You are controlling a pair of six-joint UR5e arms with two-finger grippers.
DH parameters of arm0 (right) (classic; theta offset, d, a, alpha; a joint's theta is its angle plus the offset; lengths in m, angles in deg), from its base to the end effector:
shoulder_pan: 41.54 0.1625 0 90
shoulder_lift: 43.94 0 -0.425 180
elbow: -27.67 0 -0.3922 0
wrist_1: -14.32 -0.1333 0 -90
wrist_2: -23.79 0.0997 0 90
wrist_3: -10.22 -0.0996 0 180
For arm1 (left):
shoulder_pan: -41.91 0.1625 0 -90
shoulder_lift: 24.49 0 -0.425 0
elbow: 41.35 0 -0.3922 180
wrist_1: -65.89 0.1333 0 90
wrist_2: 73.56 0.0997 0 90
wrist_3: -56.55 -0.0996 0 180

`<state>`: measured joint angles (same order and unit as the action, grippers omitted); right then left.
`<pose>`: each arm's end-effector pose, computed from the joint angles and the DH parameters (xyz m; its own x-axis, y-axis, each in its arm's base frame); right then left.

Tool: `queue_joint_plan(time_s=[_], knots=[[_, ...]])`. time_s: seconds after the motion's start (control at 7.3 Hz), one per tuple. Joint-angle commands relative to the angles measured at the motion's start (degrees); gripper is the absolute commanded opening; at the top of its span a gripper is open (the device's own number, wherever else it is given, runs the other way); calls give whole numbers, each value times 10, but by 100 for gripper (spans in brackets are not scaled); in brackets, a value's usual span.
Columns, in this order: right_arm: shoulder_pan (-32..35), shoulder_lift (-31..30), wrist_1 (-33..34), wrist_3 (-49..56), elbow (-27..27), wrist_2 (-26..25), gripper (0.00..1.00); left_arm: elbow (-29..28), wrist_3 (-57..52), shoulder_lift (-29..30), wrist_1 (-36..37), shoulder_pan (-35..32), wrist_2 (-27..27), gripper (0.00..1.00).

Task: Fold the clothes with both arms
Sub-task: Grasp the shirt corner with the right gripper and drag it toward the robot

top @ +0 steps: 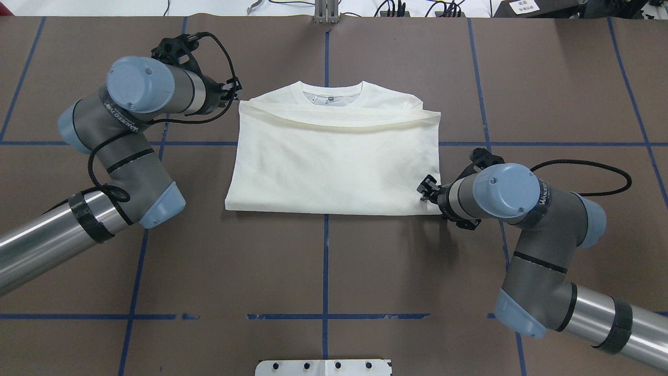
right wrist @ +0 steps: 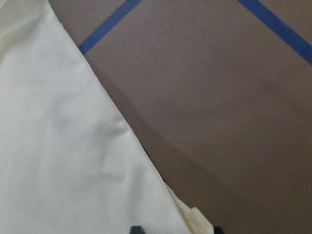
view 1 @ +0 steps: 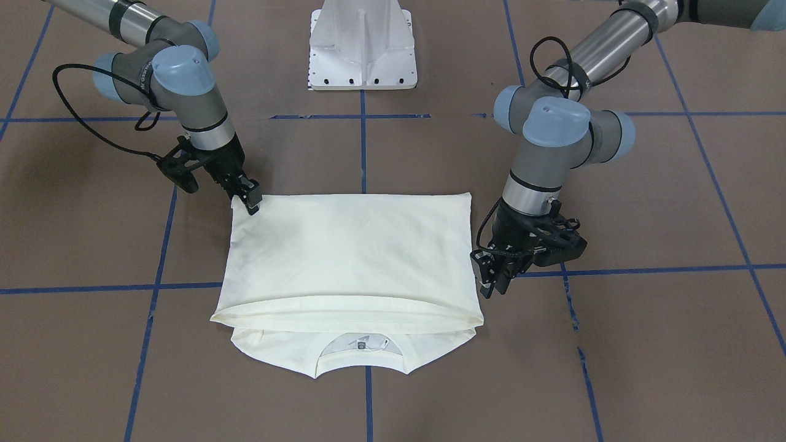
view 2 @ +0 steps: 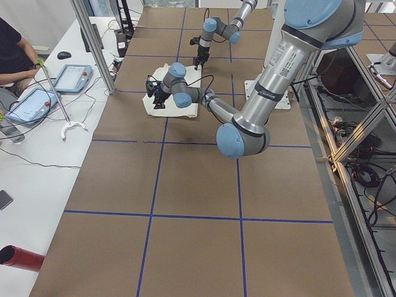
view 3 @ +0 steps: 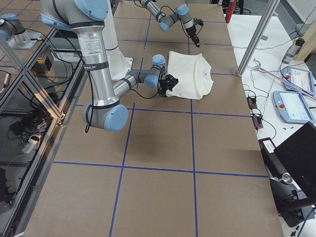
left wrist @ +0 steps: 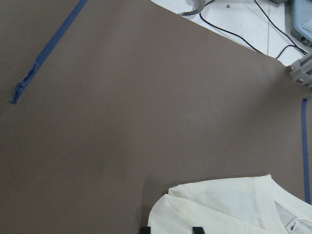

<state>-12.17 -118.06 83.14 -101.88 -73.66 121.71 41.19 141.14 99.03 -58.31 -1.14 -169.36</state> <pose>-0.4686 -0.4010 0.3829 0.3872 0.6455 0.6583 -0.5846 0.7240 -0.3661 0.4439 -0.5833 0.3071 0.4189 -0.2629 -0.8691 0.5781 0.8153 0.0320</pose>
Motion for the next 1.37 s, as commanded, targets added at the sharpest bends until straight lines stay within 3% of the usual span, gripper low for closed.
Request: queue_joint_plan(time_s=[0.0, 0.27, 0.55, 0.69, 0.96, 1.1, 1.23], knots=[[1, -3, 0, 0, -8, 2, 0, 0, 1, 0, 0, 1, -1, 40], [2, -25, 0, 4, -46, 3, 0, 1, 2, 1, 0, 1, -2, 40], [-57, -128, 1, 3, -178, 15, 0, 19, 3, 0, 0, 2, -6, 40], [-104, -171, 2, 3, -218, 31, 0, 44, 6, -2, 1, 9, -9, 40], [-162, -212, 3, 0, -263, 136, 0, 116, 12, -39, 2, 17, -68, 41], [-189, -221, 3, 0, -269, 160, 0, 138, 37, -44, 2, 17, -104, 42], [-213, -224, 3, -1, -273, 160, 29, 165, 67, -52, 3, 18, -130, 43]])
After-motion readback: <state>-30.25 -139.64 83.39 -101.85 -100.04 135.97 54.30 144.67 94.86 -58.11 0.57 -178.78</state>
